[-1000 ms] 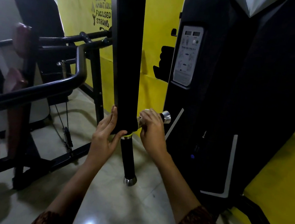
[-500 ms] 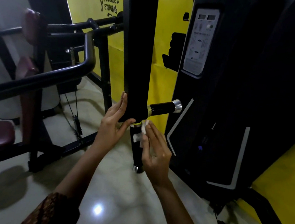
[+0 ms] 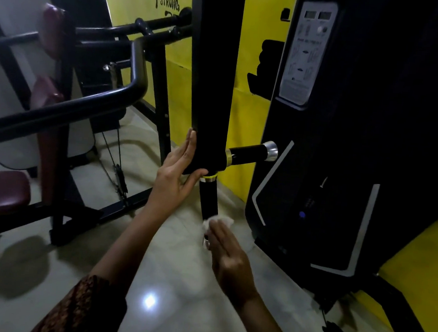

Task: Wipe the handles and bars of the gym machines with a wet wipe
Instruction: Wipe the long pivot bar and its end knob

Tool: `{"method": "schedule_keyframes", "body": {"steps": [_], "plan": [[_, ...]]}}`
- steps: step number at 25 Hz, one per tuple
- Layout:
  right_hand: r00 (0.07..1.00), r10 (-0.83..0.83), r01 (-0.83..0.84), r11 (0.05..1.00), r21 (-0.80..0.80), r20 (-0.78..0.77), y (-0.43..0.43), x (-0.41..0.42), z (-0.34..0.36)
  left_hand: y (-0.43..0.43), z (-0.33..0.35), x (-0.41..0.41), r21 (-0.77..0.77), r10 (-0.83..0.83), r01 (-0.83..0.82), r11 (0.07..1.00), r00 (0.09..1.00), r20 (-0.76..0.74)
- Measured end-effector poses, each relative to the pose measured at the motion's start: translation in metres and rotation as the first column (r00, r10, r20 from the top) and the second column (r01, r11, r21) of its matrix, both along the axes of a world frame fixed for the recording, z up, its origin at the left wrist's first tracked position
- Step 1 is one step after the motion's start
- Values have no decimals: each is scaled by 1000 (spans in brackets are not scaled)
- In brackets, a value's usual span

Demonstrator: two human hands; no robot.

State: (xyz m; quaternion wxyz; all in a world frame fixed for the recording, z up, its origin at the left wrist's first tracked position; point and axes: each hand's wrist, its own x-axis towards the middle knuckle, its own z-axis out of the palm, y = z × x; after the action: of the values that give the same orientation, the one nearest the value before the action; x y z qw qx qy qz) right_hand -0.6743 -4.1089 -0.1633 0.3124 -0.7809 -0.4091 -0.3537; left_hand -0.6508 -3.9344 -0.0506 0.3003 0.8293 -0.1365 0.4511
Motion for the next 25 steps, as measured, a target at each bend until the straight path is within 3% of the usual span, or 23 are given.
{"method": "schedule_keyframes", "body": {"steps": [2, 5, 9, 13, 17, 20, 25], "plan": [[1000, 29, -29, 999, 38, 6, 14, 7, 38, 1, -1, 0, 2, -1, 1, 1000, 1000, -5], [994, -3, 10, 998, 69, -109, 41, 25, 64, 2, -1, -1, 11, -7, 7, 1000, 1000, -10], [996, 43, -46, 998, -39, -73, 30, 16, 7, 4, 0, -2, 22, -1, 0, 1000, 1000, 1], [991, 28, -53, 979, -195, -130, -1, -7, -33, 1, -1, -1, 13, -8, 8, 1000, 1000, 1], [999, 44, -44, 997, 61, 13, 10, 8, 14, 2, -2, 0, 8, 17, -17, 1000, 1000, 8], [986, 65, -16, 955, 295, -156, 36, 26, 59, 3, -2, 0, 17, 20, -21, 1000, 1000, 16], [976, 23, 39, 958, 283, -215, 25, 26, 8, 2, -3, 1, 21, 18, -18, 1000, 1000, 11]]}}
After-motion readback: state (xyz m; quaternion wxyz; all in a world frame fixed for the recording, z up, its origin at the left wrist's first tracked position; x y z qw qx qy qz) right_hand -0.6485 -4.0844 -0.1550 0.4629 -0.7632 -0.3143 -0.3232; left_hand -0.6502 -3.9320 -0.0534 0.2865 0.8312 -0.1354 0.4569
